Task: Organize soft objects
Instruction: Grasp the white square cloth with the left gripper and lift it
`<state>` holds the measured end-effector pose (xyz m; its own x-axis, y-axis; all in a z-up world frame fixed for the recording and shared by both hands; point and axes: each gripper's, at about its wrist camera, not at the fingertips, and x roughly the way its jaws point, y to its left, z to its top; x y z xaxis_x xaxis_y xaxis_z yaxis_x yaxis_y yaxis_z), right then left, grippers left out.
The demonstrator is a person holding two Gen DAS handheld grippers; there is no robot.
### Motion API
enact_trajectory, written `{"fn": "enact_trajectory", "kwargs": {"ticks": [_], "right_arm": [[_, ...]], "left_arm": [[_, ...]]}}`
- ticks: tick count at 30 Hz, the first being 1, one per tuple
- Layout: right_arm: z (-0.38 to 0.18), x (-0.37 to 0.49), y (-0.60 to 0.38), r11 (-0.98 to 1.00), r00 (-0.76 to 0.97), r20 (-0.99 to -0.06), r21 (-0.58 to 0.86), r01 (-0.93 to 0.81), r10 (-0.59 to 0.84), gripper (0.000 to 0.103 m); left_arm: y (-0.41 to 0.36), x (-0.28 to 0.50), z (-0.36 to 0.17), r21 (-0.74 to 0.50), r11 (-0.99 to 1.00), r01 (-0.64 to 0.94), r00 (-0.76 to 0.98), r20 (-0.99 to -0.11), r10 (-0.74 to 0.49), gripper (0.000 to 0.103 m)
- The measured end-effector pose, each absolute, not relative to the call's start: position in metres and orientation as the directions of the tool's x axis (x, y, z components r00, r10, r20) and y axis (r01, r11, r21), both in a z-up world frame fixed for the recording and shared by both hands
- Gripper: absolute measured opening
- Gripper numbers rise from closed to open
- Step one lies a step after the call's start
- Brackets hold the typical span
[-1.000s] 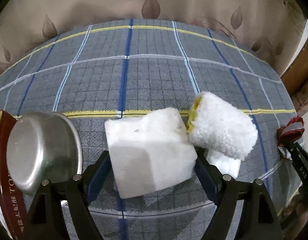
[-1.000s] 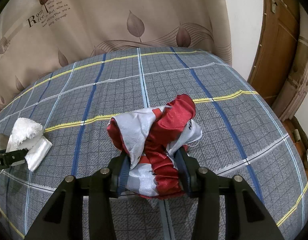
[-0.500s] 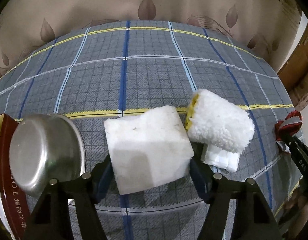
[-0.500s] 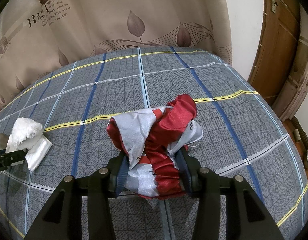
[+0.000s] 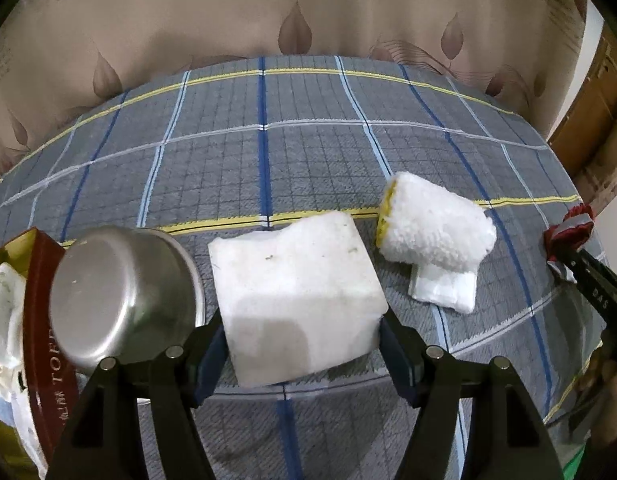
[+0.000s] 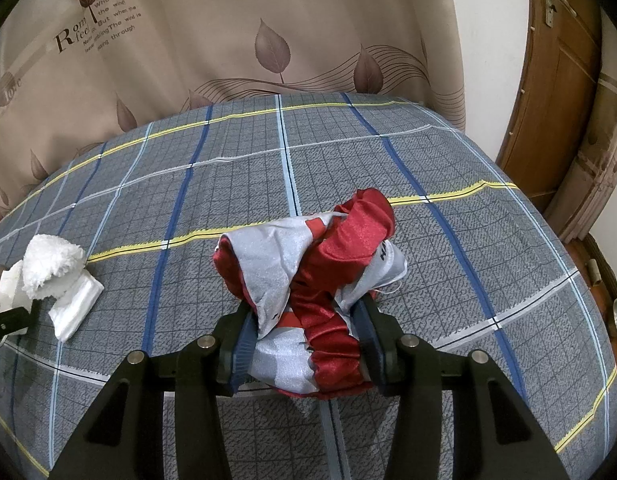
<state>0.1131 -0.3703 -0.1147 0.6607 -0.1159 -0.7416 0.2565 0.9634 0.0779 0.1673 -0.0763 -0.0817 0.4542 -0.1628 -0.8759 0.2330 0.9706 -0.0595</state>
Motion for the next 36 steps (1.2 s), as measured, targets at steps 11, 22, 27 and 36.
{"fn": "enact_trajectory", "kwargs": {"ticks": [11,22,27,36], "right_arm": [[-0.115,0.113,-0.370,0.963,0.660,-0.742,0.077,0.257,-0.117,0.044],[-0.115,0.113,-0.369,0.963,0.658,-0.743,0.074,0.258,-0.119,0.044],[-0.115,0.113,-0.369,0.963,0.658,-0.743,0.073,0.257,-0.119,0.044],[-0.115,0.113,-0.369,0.963,0.658,-0.744,0.074,0.258,-0.119,0.044]], "left_arm": [[-0.073,0.147,-0.062,-0.001,0.964,0.265,0.503,-0.853,-0.139,0.070],[-0.047,0.127,-0.034,0.009,0.964,0.266,0.528,-0.838,-0.137,0.070],[-0.022,0.119,-0.022,0.034,0.969,0.246,0.543,-0.833,-0.109,0.070],[0.051,0.110,-0.009,0.059,0.987,0.147,0.556,-0.830,-0.033,0.070]]}}
